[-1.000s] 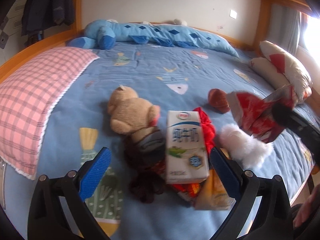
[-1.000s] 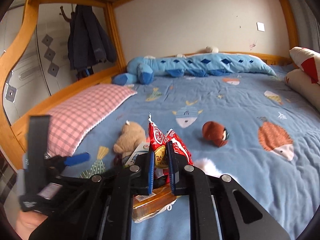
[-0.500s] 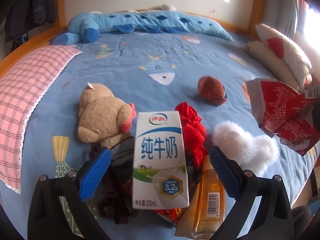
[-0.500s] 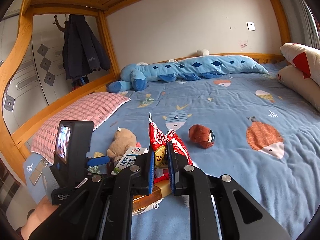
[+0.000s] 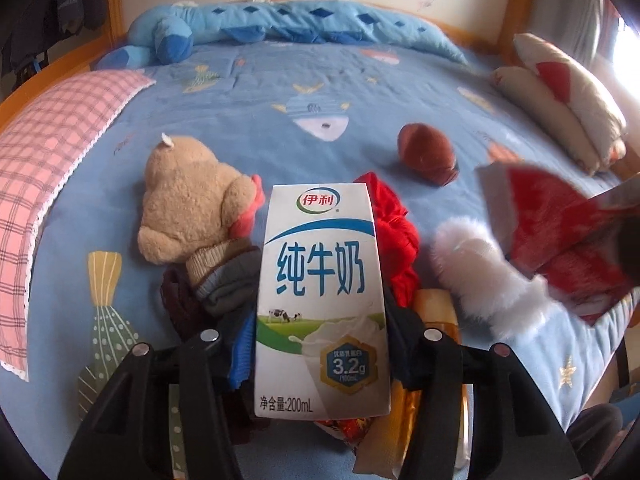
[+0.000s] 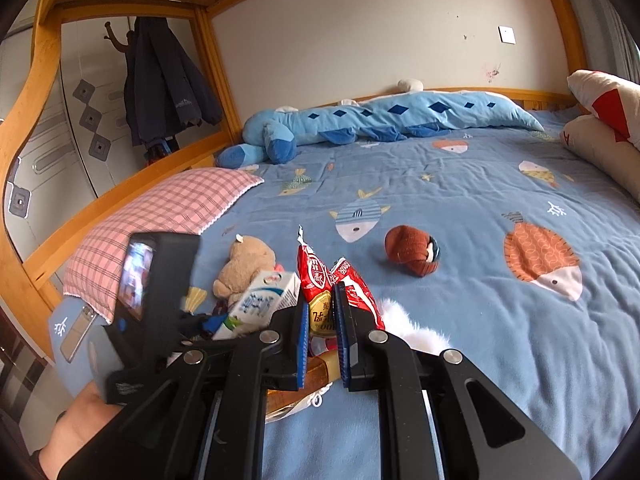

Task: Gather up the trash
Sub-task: 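Carry the wrapper and milk carton with both tools over the yellow bucket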

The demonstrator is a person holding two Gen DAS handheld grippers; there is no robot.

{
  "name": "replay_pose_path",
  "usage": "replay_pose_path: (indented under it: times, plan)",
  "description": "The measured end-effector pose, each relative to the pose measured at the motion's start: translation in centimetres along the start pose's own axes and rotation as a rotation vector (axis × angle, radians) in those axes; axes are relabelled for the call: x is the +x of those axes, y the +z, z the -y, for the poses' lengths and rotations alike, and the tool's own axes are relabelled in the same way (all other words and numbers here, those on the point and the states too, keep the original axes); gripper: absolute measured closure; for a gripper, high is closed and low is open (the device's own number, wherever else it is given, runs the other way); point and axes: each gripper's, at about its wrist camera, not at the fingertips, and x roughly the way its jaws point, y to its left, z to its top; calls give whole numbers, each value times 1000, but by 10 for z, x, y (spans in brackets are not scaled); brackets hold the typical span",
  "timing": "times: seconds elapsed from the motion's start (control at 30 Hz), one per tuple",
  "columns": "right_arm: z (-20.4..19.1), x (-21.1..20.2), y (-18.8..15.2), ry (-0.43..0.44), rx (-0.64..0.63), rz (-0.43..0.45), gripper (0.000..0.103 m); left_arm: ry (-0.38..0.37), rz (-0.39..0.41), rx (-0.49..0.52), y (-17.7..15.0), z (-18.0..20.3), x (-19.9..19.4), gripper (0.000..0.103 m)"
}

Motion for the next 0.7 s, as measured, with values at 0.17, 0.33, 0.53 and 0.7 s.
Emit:
replay_pose_path:
  times: [0.17, 0.33, 0.53, 0.7]
  plan:
    - [-2, -3, -1, 8, -3, -1, 91, 1, 92, 13, 3, 2, -35, 50]
    - [-12, -18, 2, 18, -20, 25, 91, -5, 163, 34, 4, 7, -74, 49]
    - [-22, -49, 5, 21, -29, 70, 91, -17, 223, 67, -4, 26, -113, 49]
    - [-24, -78, 0, 3, -24, 97, 91, -28, 260, 105, -17, 46, -140, 49]
